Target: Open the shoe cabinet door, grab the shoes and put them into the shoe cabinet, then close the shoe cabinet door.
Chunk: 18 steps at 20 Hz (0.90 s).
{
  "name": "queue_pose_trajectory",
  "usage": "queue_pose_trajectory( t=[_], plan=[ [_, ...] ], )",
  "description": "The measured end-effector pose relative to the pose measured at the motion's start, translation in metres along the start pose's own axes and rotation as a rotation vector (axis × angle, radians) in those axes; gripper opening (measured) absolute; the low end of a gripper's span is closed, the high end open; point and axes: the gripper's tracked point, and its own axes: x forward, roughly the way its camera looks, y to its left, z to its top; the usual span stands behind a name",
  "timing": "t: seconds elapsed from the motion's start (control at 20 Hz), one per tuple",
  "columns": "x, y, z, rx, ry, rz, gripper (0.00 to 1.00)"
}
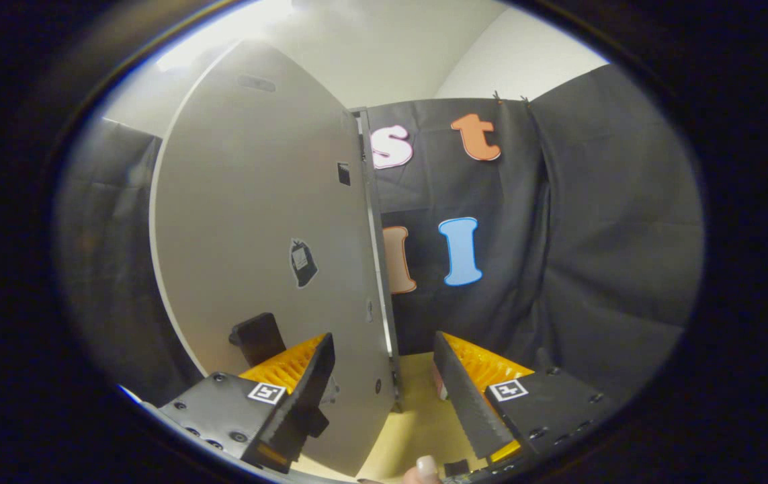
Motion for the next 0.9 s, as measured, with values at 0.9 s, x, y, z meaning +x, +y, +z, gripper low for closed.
queue_pose_trajectory(
  t=[0.9],
  plan=[
    [0.052,0.149,-0.019,-0.002,-0.012,0.104,0.95]
  ],
)
